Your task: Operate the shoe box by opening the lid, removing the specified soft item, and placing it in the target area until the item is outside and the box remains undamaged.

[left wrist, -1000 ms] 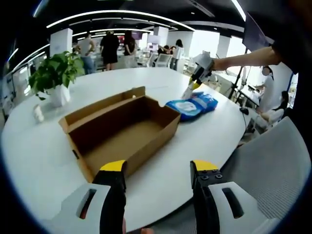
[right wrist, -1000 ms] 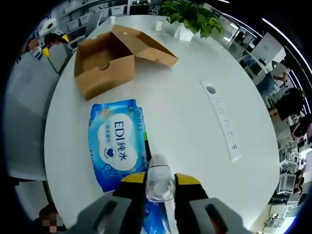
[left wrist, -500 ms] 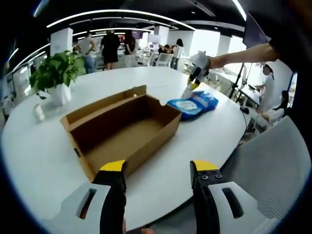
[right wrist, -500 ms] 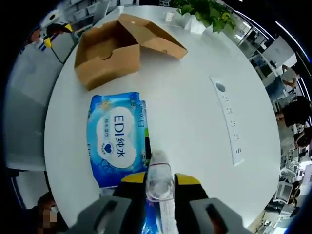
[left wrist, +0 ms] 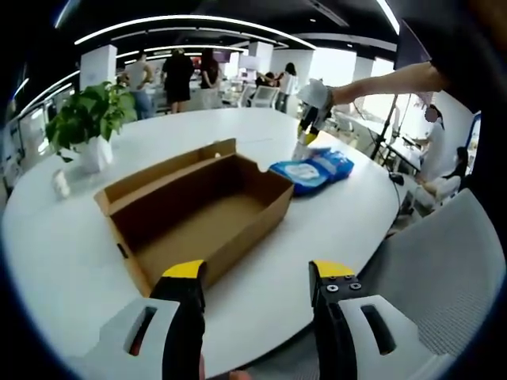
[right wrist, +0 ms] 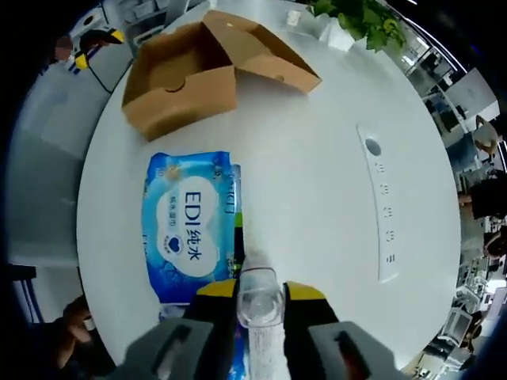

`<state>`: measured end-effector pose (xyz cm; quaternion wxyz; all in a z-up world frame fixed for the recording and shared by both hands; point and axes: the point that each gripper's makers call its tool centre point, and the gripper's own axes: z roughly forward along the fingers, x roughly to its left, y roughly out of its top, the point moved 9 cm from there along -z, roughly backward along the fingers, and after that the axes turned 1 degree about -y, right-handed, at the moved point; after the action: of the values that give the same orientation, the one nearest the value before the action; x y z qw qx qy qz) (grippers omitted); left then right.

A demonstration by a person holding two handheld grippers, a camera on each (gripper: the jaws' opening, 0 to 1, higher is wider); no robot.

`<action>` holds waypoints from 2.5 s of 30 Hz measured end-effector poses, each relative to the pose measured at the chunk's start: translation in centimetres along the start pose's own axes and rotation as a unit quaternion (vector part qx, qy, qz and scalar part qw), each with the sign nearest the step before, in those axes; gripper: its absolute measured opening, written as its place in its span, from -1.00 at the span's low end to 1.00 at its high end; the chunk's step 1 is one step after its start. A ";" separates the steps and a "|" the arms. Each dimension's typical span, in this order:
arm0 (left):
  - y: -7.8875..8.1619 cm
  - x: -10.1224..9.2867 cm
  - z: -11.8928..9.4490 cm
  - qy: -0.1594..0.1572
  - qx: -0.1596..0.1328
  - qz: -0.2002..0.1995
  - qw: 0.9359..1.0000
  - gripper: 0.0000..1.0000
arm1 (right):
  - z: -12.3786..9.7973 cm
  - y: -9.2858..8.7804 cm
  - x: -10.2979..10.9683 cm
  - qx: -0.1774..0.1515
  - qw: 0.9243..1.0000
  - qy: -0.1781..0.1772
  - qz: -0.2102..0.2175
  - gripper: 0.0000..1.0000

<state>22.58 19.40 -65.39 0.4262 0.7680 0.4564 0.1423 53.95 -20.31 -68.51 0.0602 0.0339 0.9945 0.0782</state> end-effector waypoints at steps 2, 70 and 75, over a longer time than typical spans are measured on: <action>0.1 0.1 0.0 0.000 -0.001 -0.001 1.000 0.06 | 0.0 0.5 0.1 0.001 1.000 0.002 0.001 -0.65; -0.1 0.5 0.5 -0.012 0.003 -0.004 1.000 0.03 | 0.2 -1.2 -2.0 0.010 1.000 -0.005 -0.010 -0.37; 0.2 0.8 0.8 -0.018 0.002 0.000 1.000 0.03 | -0.5 -2.0 -2.3 0.003 1.000 -0.010 0.014 -0.35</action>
<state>23.59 19.61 -65.82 0.4329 0.7713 0.4488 0.1276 56.09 -22.57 -68.09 0.0691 0.0483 0.9935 0.0759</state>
